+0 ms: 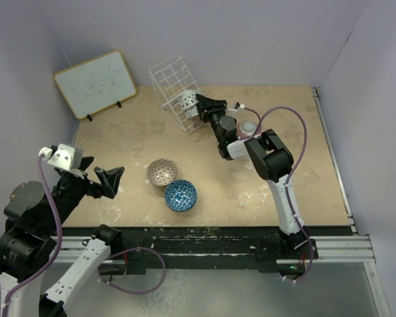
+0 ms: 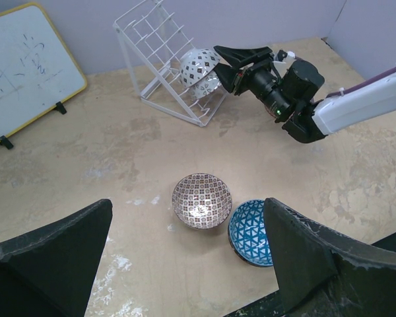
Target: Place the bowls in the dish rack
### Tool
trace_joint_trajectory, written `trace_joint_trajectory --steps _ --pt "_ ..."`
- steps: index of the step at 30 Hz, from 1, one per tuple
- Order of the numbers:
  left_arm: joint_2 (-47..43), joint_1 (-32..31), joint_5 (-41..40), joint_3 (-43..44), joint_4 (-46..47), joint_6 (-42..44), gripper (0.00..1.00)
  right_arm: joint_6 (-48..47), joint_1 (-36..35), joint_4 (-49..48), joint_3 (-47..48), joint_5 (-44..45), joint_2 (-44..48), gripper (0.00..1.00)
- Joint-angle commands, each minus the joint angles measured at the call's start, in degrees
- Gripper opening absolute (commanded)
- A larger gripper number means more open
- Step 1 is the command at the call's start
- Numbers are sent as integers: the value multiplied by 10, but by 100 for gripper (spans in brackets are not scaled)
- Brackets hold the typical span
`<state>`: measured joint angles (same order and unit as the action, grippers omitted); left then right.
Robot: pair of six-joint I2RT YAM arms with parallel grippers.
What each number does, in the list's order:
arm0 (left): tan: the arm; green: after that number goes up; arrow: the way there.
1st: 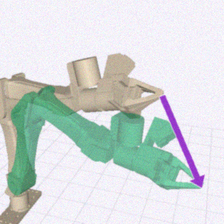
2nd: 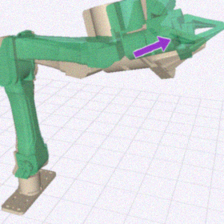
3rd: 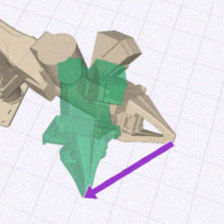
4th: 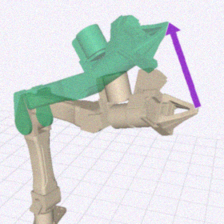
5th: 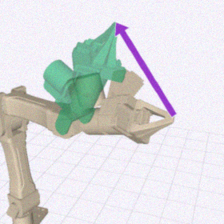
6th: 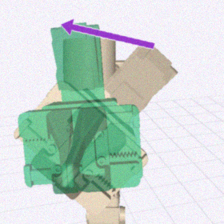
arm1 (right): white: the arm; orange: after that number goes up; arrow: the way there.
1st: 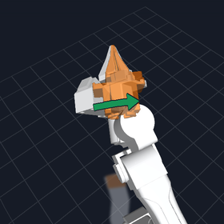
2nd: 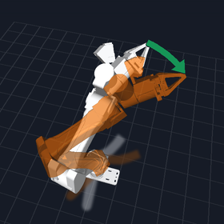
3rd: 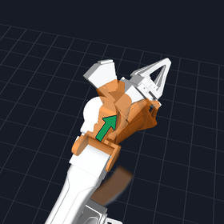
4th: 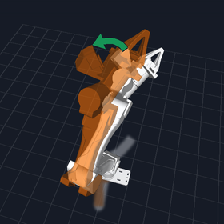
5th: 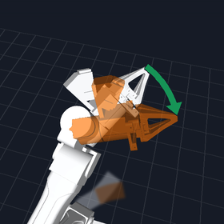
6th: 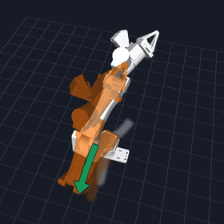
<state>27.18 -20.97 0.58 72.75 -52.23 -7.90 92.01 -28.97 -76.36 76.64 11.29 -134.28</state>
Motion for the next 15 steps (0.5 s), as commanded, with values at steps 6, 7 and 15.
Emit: trace_joint_trajectory --steps 6,7,15 --pt "-7 3 -10 11 8 -3 99 28 -2 96 11 8 56 48" --pt "-7 4 -10 11 8 -2 99 27 -2 113 12 6 62 48" --pt "-7 4 -9 13 9 -4 99 57 0 277 27 -28 94 50"
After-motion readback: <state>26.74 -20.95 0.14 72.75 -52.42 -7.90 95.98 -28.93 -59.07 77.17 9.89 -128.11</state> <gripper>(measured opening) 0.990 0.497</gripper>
